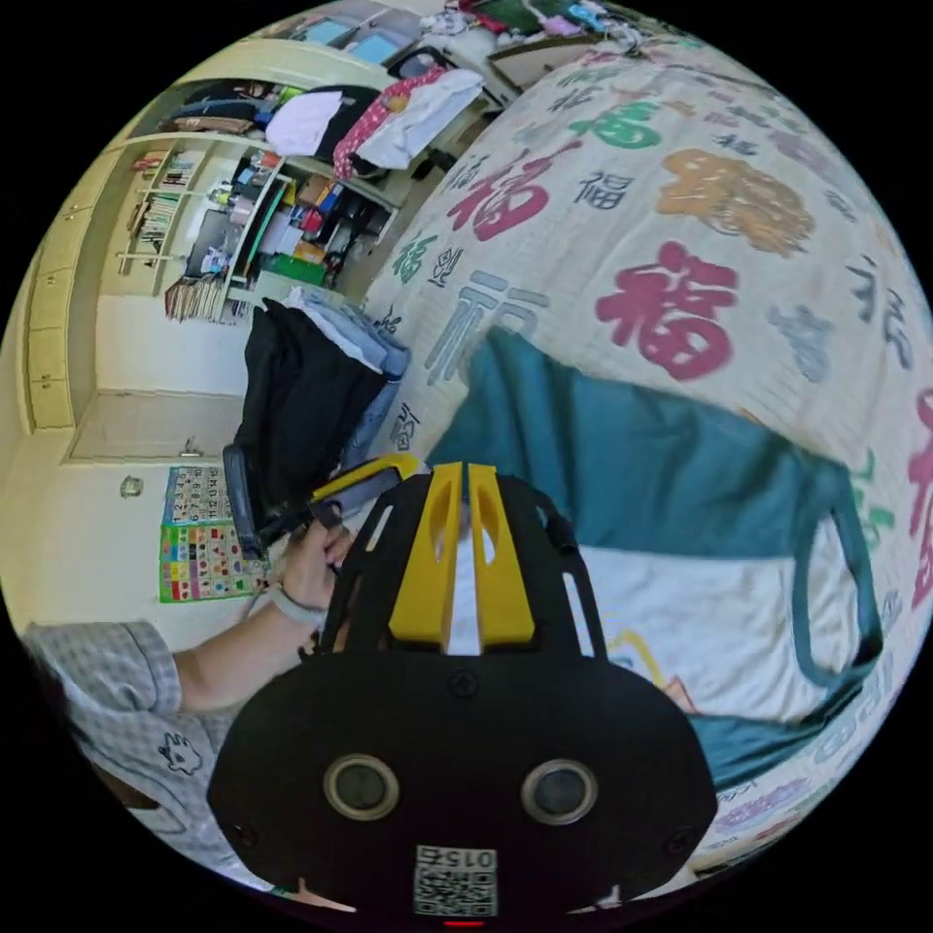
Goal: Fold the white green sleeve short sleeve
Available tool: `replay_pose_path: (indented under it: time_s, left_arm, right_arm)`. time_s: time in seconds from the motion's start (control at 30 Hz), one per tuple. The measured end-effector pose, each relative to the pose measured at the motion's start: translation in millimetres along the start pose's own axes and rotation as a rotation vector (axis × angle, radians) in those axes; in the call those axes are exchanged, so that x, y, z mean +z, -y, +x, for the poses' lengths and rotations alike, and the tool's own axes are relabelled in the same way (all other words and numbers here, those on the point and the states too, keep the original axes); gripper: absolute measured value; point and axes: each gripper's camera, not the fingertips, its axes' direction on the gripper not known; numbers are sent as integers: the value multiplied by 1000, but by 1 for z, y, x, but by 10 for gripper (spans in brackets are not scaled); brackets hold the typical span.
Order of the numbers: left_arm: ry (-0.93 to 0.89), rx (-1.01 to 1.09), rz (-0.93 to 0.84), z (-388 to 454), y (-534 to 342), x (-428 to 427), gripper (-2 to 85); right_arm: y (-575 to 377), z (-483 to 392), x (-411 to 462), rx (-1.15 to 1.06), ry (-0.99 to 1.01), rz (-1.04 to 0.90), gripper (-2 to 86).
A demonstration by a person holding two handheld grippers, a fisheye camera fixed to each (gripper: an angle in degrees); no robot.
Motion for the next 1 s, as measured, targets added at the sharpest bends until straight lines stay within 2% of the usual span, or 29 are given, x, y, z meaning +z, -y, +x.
replay_pose_path:
  time_s: [0.1,0.23,0.37,0.53,0.67,0.83,1.0]
  left_arm:
    - [69,72,-24,-13,9,16,81]
    - [10,110,-83,-37,13,34,81]
    - [-25,136,-94,-62,12,35,23]
    - [-123,125,-67,-102,7,29,-6]
    - [-115,203,-36,-108,2,25,-8]
    - [-98,248,-18,-111,-3,22,-8]
    - [-92,243,-20,-115,-10,27,-8]
  right_arm:
    - [61,-9,35,32,-64,-90,39]
    - [130,-14,70,93,-138,-140,60]
    - [179,-6,105,194,-199,-216,63]
    - [212,-3,132,230,-298,-278,6]
    - [227,-8,138,177,-330,-281,-7]
    - [238,-11,135,156,-294,-245,0]
    - [250,-9,139,215,-278,-263,50]
